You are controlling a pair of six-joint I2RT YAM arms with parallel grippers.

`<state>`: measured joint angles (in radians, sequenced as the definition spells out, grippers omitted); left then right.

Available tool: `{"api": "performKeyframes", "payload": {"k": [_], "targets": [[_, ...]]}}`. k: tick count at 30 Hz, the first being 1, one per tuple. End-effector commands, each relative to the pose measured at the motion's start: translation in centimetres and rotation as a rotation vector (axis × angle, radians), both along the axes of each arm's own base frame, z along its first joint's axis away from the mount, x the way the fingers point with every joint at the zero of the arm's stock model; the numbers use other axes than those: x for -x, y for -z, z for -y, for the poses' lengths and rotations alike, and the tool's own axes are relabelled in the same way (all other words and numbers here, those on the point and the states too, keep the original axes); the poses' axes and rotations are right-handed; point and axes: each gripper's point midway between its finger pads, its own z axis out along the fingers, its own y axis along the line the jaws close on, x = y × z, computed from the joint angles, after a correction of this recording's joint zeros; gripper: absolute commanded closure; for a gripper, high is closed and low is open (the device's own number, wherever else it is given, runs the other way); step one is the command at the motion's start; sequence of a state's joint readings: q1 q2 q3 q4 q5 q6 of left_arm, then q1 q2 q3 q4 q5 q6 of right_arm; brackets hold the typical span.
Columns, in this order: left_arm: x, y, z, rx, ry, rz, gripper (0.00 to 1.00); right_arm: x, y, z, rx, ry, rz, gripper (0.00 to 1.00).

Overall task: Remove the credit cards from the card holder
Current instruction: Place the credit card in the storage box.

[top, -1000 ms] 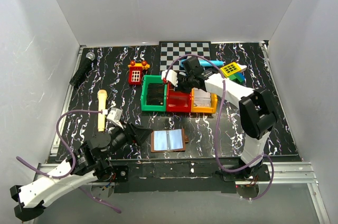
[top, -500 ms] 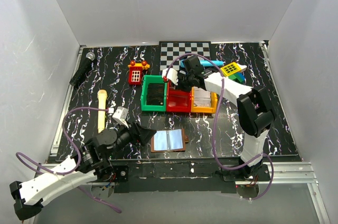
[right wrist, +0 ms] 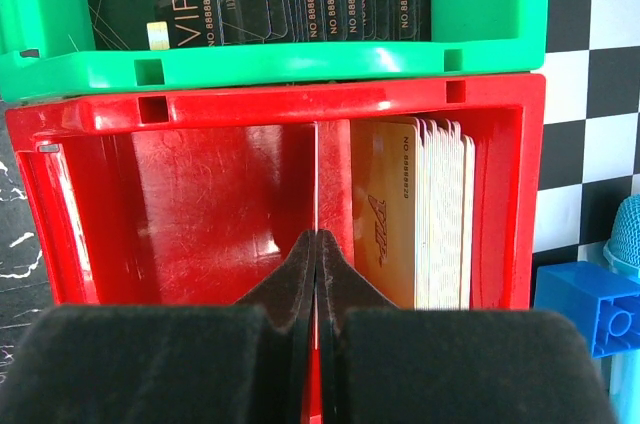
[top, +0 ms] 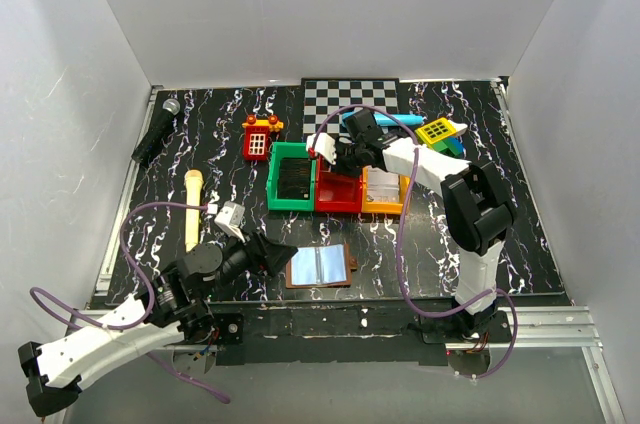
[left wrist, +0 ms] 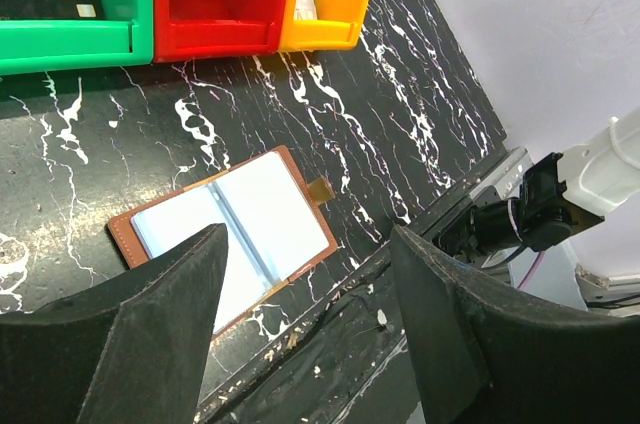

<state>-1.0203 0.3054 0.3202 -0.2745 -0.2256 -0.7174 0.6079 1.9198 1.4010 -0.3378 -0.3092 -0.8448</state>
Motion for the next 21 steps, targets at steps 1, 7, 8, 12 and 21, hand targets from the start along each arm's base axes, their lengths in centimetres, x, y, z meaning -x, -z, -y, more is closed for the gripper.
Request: {"api": "performKeyframes", "payload": {"k": [1,7,8,12,21], "targets": [[-0.1,0.2,0.2,-0.014,0.007,0.006,0.35,-1.4,-2.0,-0.9,-0.041,0.002,0.046,0.99],[-0.1,0.5,0.3,-0.016,0.011,-0.002,0.34,-1.4,-1.3,-0.7,-0.032,0.009,0.040,0.99],[-0.1,0.6,0.3,-0.016,0.011,-0.002,0.34,-1.4,-1.1,-0.7,-0.031,0.010,0.036,0.99],[0.0,0.8,0.3,-0.017,0.012,-0.005,0.35,-1.7,-1.0,-0.8,-0.034,0.021,0.036,0.99],[-0.2,0.9,0.5,-0.024,0.014,-0.002,0.34,-2.2,-0.8,-1.0,-0.054,0.042,0.017,0.99]]}}
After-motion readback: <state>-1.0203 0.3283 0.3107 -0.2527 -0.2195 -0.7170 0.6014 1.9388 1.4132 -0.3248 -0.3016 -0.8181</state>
